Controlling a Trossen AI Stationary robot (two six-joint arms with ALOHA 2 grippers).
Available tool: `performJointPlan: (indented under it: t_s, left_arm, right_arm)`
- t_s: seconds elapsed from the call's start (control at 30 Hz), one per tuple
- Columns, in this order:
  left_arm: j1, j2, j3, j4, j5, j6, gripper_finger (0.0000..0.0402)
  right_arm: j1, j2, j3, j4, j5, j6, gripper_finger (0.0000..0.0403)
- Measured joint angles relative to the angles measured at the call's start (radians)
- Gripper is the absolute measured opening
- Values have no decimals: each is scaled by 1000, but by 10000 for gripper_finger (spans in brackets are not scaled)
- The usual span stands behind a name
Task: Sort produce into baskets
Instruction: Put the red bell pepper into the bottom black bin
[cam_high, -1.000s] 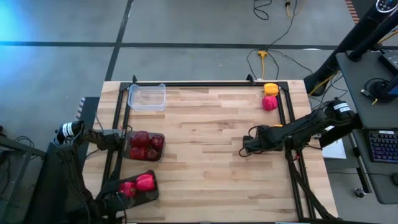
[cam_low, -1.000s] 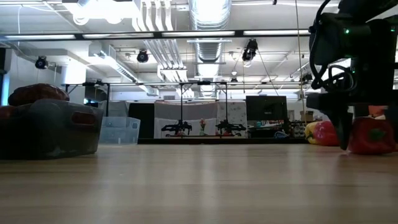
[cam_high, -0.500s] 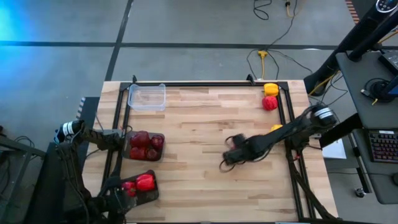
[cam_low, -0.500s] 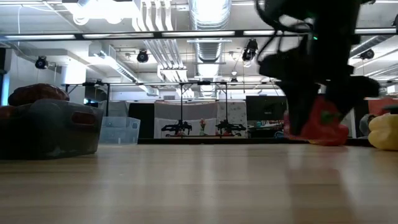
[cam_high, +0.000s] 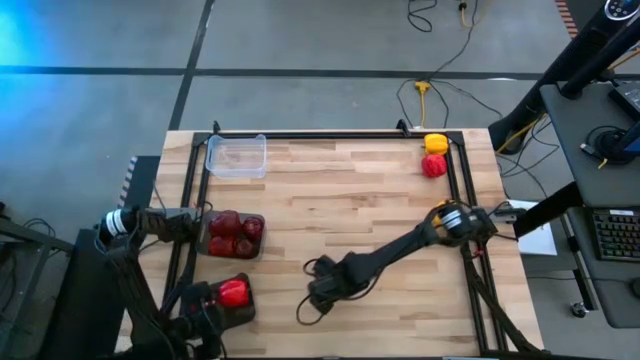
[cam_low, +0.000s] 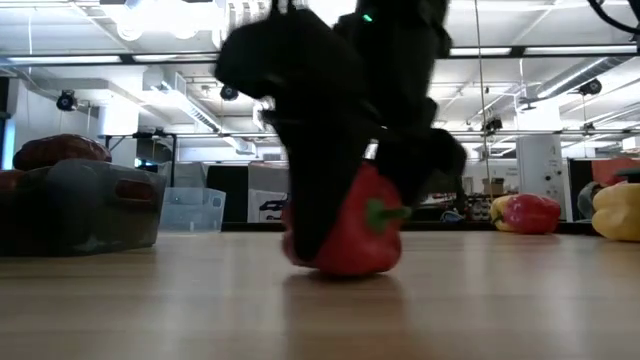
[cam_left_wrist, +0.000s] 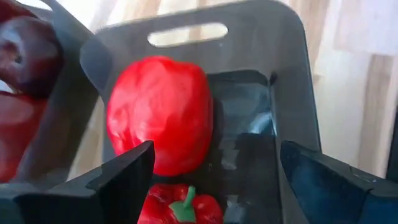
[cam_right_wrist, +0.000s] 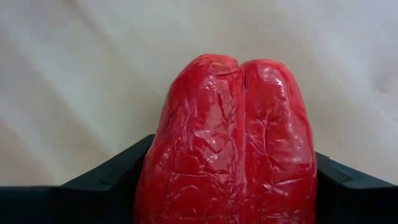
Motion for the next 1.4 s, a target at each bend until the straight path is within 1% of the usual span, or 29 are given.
performJointPlan:
  t_s: [0.13,0.23,0.3,0.4,0.47,0.57,0.6,0.63,0.7,0.8,0.9,0.93,1.03,1.1,1.17,1.23,1.3,1.4]
  left_arm:
    - [-22,17,42,3,18,1,329]
    - [-41,17,66,-13,48,0,329]
    - [-53,17,85,-31,71,0,329]
    - [-66,17,125,-79,78,0,329]
    - [-67,17,163,-130,55,-1,329]
    - [-46,17,199,-181,-72,2,329]
    - [-28,17,208,-178,-111,24,329]
    - [-4,16,217,-169,-128,67,329]
    - [43,13,232,-150,-128,191,329]
    - [72,-15,232,-168,-163,323,327]
    - [107,-50,223,-163,-146,480,321]
    - [127,-60,218,-163,-154,526,319]
    - [192,-93,189,-138,-252,624,309]
    - [250,-117,151,-33,-257,723,299]
    - [310,-130,105,123,-207,849,288]
    - [365,-133,59,302,-172,958,281]
    - [405,-133,20,462,-171,1040,280]
    - [465,-133,-21,618,-151,1118,293]
  right_arm:
    - [7,68,135,-3,-10,-101,295]
    - [9,111,225,-2,-48,-176,309]
    - [11,135,273,-3,-54,-219,317]
    - [13,148,318,-28,-53,-267,332]
    - [12,148,333,-47,-41,-287,344]
    - [11,147,351,-96,-8,-325,361]
    - [11,147,361,-117,2,-332,365]
    - [11,146,377,-149,18,-334,367]
    - [21,136,420,-239,69,-328,368]
    - [56,113,514,-370,146,-347,368]
    - [96,91,594,-459,164,-348,368]
    - [109,86,602,-473,171,-333,368]
    - [152,52,584,-506,220,-243,368]
    - [186,35,583,-537,273,-177,368]
    - [223,23,583,-559,322,-105,368]
    - [260,20,584,-566,347,-30,368]
    - [296,21,582,-576,360,42,368]
    - [338,21,576,-581,376,150,368]
